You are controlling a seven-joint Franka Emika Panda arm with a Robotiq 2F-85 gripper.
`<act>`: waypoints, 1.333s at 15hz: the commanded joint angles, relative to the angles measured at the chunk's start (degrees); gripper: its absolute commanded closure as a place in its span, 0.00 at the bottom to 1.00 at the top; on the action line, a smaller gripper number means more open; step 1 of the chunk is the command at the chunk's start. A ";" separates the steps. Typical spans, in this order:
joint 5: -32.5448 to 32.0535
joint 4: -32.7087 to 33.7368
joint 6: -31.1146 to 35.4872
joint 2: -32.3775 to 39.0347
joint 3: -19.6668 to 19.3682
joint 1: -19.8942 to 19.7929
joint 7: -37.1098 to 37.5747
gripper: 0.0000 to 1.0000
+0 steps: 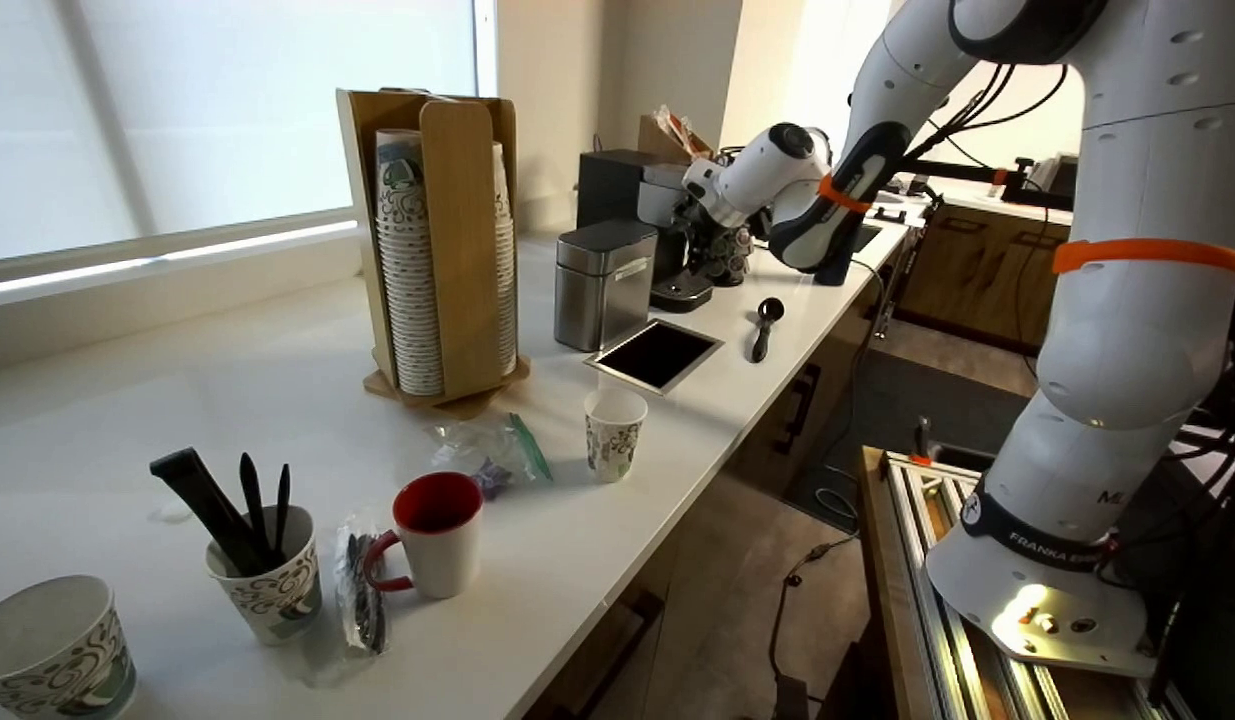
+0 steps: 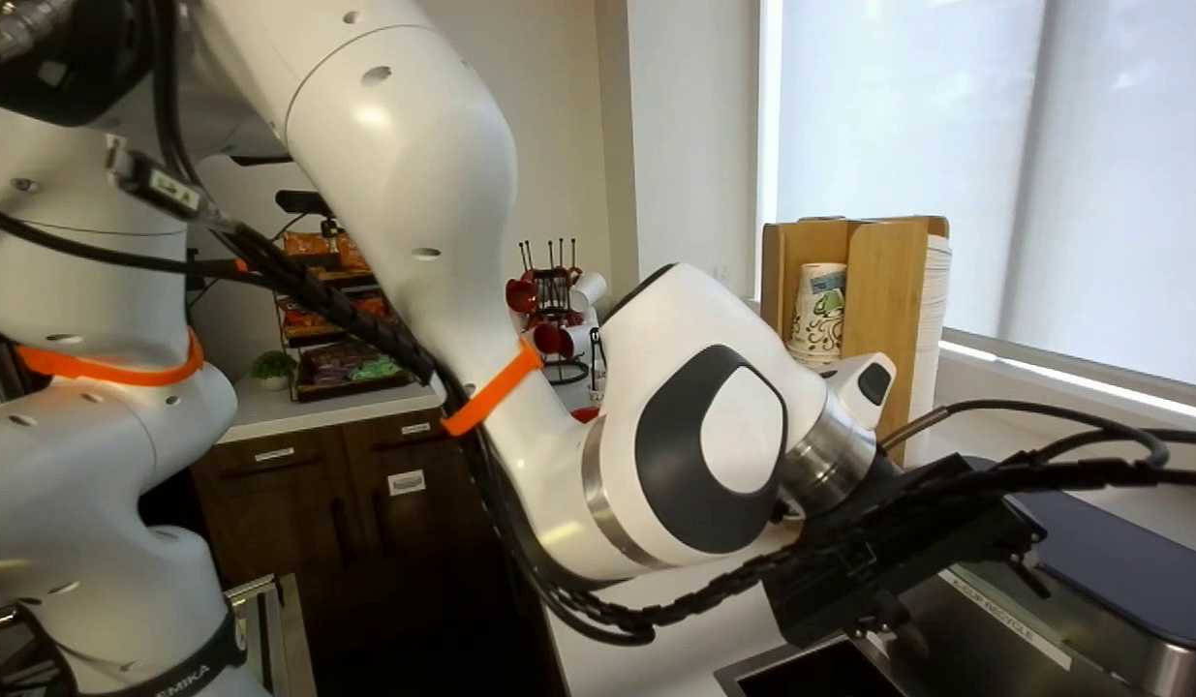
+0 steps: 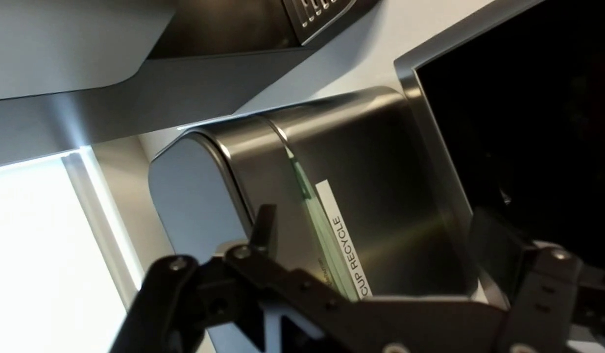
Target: Open the lid of the bin
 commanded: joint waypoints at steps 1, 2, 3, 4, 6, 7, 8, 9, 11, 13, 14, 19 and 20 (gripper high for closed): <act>0.03 -0.10 0.27 0.05 -1.38 1.34 0.28 0.00; 0.04 -0.10 0.27 0.05 -1.38 1.34 0.28 0.00; 0.04 -0.10 0.27 0.05 -1.38 1.34 0.28 0.00; 0.04 -0.10 0.27 0.05 -1.38 1.34 0.28 0.00; 0.04 -0.10 0.27 0.05 -1.37 1.34 0.28 0.00; 0.04 -0.10 0.27 0.05 -1.37 1.34 0.28 0.00; 0.04 -0.10 0.27 0.06 -1.37 1.34 0.28 0.00; 0.04 -0.10 0.27 0.05 -1.37 1.34 0.28 0.00; 0.72 1.92 0.40 1.14 -1.73 1.61 0.48 0.00; 1.14 4.10 1.40 2.23 -1.95 1.58 0.48 0.00; 1.43 5.95 2.02 3.03 -1.97 1.47 0.42 0.00; 1.91 10.43 3.13 6.34 -1.00 1.90 0.62 0.00; 1.66 10.70 3.41 7.02 -0.74 2.08 0.60 0.00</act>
